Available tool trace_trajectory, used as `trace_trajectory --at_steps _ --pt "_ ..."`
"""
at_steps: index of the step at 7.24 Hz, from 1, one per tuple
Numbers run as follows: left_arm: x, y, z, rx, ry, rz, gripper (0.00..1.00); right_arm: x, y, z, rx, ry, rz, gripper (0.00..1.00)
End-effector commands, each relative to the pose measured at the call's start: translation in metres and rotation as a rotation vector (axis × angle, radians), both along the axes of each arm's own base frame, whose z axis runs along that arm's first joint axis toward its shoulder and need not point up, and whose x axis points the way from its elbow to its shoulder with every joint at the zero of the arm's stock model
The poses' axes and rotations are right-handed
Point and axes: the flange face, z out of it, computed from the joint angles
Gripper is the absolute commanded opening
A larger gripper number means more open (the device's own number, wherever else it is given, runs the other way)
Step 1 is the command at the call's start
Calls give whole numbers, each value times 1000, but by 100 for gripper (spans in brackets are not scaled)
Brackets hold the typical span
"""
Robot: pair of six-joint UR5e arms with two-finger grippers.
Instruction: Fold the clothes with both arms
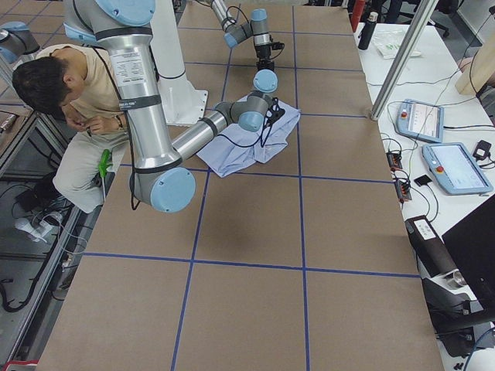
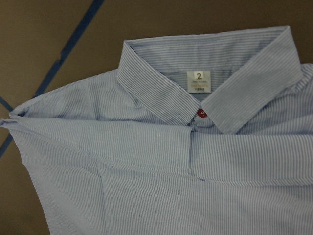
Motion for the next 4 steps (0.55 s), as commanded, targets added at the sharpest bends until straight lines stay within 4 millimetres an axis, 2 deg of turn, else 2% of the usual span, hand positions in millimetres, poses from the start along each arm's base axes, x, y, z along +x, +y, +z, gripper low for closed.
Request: trace_trajectory --at_steps 1,2,4 --pt "19 19 8 -46 -9 24 58 -7 -11 0 69 21 28 100" --pt "22 20 12 -50 -17 29 60 -10 -15 -10 91 18 56 100" --pt "35 31 17 -52 -34 36 62 -9 -15 -9 94 21 62 100"
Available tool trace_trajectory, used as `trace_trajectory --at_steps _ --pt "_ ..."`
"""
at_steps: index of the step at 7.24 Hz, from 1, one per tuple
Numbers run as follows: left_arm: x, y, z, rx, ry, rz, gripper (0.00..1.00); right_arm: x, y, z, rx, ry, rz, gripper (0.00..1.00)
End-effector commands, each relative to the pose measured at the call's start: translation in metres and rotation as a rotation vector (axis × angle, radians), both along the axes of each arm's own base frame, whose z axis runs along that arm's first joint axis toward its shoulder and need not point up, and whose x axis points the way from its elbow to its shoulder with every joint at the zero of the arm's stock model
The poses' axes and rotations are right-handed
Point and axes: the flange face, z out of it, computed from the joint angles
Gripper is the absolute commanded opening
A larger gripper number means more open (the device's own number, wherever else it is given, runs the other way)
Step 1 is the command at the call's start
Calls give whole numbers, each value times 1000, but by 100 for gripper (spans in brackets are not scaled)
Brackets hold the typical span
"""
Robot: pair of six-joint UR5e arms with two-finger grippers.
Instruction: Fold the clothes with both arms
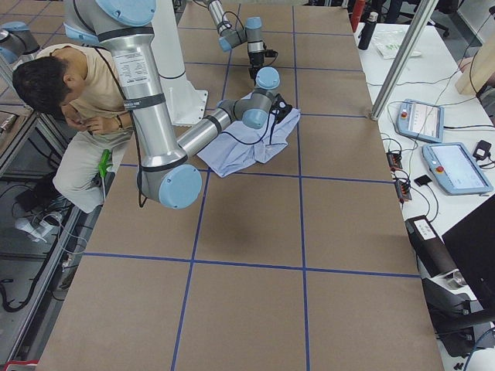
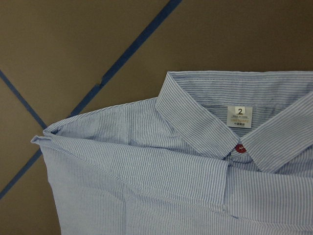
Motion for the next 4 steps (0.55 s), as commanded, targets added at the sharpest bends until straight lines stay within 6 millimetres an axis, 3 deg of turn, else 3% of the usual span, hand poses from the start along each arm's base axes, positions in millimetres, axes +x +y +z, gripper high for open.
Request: trace_trajectory --at_steps 1,3,4 --pt "10 7 8 -5 -17 8 61 1 -2 0 5 2 9 100" --pt "13 8 11 -9 -24 11 58 2 -3 0 6 3 15 100" --pt "12 8 12 -10 -25 8 47 2 -3 0 5 4 15 100"
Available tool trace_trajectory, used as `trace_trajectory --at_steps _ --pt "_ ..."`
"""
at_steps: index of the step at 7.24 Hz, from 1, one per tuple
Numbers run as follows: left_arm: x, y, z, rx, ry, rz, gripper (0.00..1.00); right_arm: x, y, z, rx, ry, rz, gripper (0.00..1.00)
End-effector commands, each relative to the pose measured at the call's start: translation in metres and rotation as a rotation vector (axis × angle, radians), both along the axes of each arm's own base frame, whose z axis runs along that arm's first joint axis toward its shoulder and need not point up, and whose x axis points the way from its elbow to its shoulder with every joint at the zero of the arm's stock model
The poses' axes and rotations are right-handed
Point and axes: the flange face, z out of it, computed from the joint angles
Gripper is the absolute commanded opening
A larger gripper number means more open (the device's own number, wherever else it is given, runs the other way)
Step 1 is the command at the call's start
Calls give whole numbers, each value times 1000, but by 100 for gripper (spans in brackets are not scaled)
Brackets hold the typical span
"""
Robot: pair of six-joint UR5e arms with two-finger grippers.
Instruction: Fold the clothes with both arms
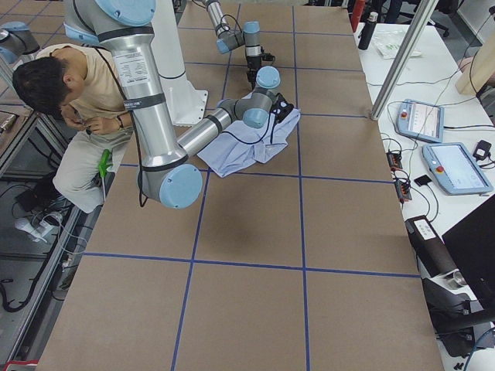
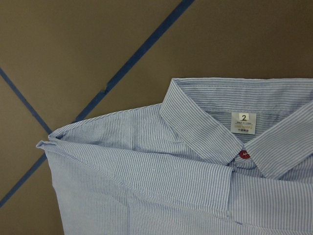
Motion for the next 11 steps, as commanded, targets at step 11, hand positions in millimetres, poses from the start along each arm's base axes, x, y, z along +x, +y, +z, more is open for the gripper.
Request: trace_trajectory --at_steps 11 --pt "-38 -121 -6 289 -100 -110 0 10 -8 1 2 4 31 100"
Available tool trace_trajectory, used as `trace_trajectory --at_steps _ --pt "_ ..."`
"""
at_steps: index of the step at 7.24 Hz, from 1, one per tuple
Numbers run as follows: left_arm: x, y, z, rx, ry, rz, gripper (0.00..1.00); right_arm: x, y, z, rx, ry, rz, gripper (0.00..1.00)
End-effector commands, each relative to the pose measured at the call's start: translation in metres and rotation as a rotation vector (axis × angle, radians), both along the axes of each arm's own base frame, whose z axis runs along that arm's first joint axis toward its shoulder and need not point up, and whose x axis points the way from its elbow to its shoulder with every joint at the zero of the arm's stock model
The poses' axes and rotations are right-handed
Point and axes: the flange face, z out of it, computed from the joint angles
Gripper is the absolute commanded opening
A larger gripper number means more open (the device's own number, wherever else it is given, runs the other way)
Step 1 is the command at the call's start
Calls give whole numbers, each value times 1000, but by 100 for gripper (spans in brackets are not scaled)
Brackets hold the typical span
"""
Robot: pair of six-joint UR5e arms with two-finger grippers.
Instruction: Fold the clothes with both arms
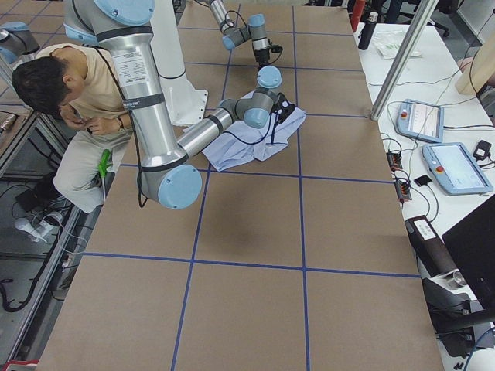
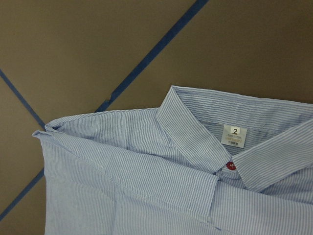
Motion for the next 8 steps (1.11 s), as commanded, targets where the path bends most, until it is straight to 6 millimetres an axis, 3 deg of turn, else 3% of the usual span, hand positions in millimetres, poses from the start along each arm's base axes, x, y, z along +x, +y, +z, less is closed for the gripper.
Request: trace_trajectory --at_steps 1,2,4,6,7,8 --pt "-1 -114 -10 112 -81 -81 0 3 -4 0 14 9 35 100" --pt "-8 -154 -14 153 -113 -106 0 2 -4 -1 17 9 38 100" --pt "11 -219 -32 189 -107 -159 0 0 -3 -2 22 9 42 100" --pt "20 -229 -48 198 -101 -165 4 -13 1 -5 66 34 105 100" --pt "25 -235 -51 201 -99 -166 24 -25 5 -8 101 53 153 100" --pt "23 -237 -49 244 -121 -172 57 -34 7 -15 120 53 170 100"
